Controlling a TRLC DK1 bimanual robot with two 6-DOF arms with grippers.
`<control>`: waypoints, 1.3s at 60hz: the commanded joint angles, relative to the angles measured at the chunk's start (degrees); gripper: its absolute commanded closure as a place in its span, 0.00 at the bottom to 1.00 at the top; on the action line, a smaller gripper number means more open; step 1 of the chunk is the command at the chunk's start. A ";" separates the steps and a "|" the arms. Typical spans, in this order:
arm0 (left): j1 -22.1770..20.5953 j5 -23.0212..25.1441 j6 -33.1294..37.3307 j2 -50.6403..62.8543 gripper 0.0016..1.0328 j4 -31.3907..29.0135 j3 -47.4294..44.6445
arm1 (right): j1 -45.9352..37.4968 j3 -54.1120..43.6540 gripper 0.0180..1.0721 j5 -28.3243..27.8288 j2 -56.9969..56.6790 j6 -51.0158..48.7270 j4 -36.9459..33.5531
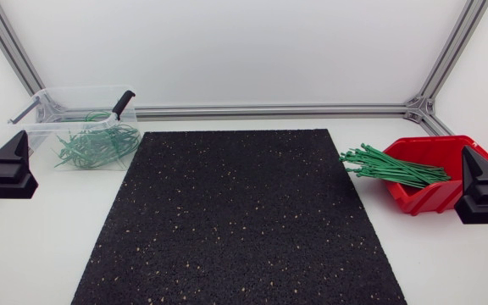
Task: Take a green cable tie from the red box, thread the tail through the head to close it, then place it in the transparent bin on the left.
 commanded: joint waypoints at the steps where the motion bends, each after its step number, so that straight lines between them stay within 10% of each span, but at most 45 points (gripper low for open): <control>1: -0.58 0.87 -2.37 -2.37 0.04 -0.25 -3.17 | -0.48 -1.11 0.05 -0.18 -0.79 0.59 0.85; 53: -1.67 7.57 -11.81 -18.00 0.04 -3.22 -21.78 | 2.35 -10.59 0.05 3.14 -5.44 1.35 1.73; 78: -1.67 7.57 -11.81 -18.00 0.04 -3.22 -21.78 | -4.58 -16.01 0.05 -7.68 -5.14 4.75 7.92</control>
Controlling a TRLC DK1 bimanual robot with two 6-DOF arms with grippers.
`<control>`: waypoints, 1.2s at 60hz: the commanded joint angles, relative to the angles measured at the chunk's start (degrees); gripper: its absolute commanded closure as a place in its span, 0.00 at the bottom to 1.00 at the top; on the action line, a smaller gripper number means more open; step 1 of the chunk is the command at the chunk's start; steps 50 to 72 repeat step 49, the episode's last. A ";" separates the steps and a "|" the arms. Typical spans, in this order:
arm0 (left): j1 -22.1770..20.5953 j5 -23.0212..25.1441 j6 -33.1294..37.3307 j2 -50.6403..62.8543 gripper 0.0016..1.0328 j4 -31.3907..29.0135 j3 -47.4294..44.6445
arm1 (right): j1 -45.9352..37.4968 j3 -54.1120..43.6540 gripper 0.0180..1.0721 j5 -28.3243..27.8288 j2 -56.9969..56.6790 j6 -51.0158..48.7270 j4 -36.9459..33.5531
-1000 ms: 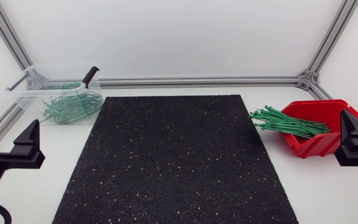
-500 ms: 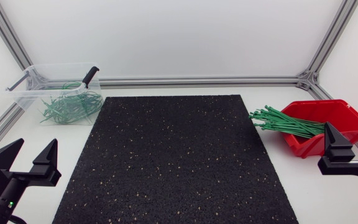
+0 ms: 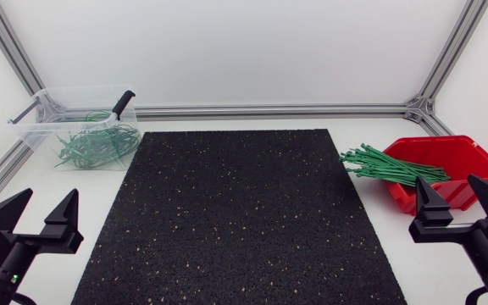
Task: Take a green cable tie from the red box, thread the tail through the head to close it, then place it in the transparent bin on the left.
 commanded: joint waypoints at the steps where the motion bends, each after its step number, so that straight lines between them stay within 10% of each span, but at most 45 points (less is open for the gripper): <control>1: -0.56 0.43 -1.23 -0.36 0.04 -0.49 -2.33 | -1.42 -2.12 0.05 -1.51 -0.67 1.49 1.76; 32: -0.56 0.43 -1.23 -0.36 0.04 -0.49 -2.33 | -10.47 -8.97 0.05 -15.65 -0.28 5.94 9.74; 72: -0.56 0.43 -1.23 -0.36 0.04 -0.49 -2.33 | -10.59 -9.06 0.05 -15.84 -0.27 6.00 9.85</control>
